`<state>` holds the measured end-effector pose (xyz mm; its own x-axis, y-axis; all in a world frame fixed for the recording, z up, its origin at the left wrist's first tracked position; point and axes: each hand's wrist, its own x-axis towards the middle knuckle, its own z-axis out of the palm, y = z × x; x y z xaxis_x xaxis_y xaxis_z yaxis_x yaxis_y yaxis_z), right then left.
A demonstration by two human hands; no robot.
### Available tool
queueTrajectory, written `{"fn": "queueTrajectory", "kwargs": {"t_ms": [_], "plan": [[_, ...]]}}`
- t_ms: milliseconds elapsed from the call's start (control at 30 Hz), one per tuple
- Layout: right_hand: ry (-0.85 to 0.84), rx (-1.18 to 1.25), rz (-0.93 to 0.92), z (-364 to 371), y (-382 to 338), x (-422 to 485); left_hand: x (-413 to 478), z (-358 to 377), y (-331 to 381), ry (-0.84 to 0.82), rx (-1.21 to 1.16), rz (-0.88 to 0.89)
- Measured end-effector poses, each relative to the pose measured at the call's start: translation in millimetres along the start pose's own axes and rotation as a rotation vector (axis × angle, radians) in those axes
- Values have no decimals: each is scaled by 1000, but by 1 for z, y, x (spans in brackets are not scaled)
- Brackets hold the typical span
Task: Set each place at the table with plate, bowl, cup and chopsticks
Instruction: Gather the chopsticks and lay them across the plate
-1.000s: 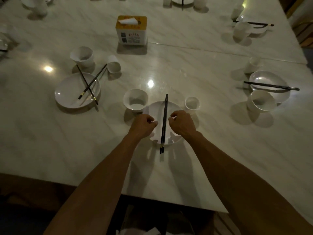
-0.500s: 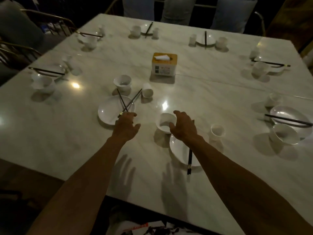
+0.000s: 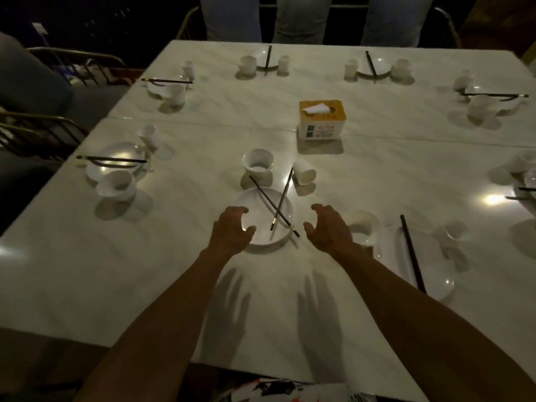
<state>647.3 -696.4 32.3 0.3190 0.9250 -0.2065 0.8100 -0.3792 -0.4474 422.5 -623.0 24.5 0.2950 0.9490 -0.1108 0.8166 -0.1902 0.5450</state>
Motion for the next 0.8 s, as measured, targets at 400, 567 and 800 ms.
{"fn": "queueTrajectory", "kwargs": {"t_ms": [400, 567, 800], "plan": [[-95, 152, 224, 41, 0, 70, 71, 21, -42, 21, -117, -355], [-101, 194, 237, 64, 5, 96, 91, 29, -64, -21, -160, -457], [9, 102, 192, 87, -21, 119, 108, 40, -75, -32, -167, -486]]}}
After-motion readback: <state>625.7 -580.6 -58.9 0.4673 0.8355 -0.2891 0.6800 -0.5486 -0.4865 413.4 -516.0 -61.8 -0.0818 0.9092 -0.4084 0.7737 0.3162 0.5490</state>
